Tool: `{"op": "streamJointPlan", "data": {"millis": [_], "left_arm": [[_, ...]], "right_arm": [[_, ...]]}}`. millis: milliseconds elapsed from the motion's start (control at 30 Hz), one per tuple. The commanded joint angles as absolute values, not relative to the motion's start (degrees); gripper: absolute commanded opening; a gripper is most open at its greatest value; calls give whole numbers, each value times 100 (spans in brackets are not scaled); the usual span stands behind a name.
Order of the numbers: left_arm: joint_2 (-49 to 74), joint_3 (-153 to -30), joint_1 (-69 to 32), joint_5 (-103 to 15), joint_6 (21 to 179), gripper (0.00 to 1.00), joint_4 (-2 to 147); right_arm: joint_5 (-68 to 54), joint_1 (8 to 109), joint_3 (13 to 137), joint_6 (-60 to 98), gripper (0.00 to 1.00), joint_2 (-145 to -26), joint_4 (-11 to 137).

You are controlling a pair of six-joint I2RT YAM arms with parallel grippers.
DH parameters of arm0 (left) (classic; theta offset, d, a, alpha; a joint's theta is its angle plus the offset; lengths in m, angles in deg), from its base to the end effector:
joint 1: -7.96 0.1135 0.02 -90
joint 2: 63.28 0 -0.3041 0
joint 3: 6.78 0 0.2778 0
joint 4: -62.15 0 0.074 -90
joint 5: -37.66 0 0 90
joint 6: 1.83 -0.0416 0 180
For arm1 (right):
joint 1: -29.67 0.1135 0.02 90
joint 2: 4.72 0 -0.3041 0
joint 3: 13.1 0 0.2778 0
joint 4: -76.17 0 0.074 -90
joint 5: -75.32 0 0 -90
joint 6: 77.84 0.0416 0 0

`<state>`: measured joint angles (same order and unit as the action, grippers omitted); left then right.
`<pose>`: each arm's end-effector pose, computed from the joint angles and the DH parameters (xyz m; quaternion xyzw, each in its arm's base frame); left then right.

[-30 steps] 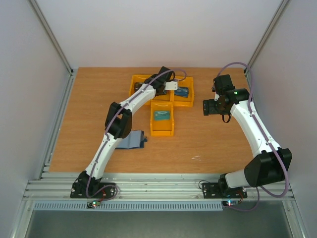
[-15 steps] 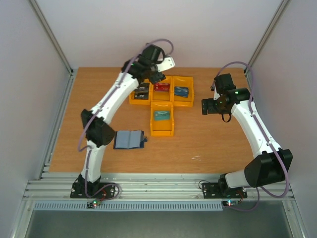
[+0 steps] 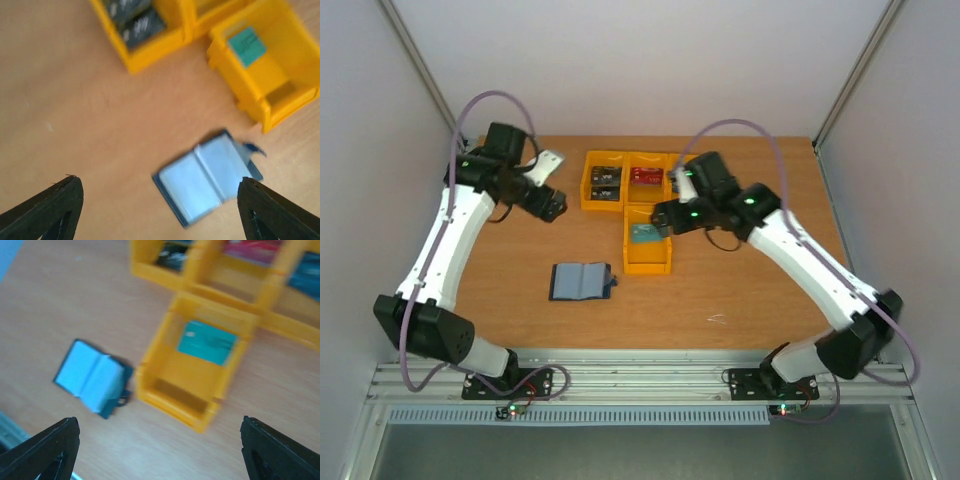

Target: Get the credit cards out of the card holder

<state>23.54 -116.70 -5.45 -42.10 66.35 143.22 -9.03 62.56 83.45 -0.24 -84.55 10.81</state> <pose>0.3092 -0.0813 0.4287 0.3132 0.9050 -0.0654 0.2803 0.2569 0.1710 0.4061 -0.3758 0.8557 0.1081 0.3389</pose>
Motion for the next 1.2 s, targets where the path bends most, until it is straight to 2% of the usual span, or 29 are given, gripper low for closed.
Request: {"op": "streamJointPlan", "data": {"millis": [0,133,267,567,833,1167], "left_arm": [[1846,-10350,307,-3164,7704,84,14182],[1703,-9259,905,-2554,8698,82,13602],[1630,-8405,1287,-2561,9577,81,13036],[1495,-6496,1398,-2280,10686,79,11327],[1651,-5805,1403,-1975,11237,80,10318],[2378,-5834,1477,-1770,11392,79,9940]], "right_arm": [[-750,7258,8875,363,88,-9392,1443],[-780,7990,9865,321,88,-10400,994],[-632,8315,10743,413,87,-11404,320],[-1160,8575,11833,879,86,-13051,-721],[-841,8592,12305,781,86,-13883,-801],[-211,8574,12915,546,85,-14616,-727]]}}
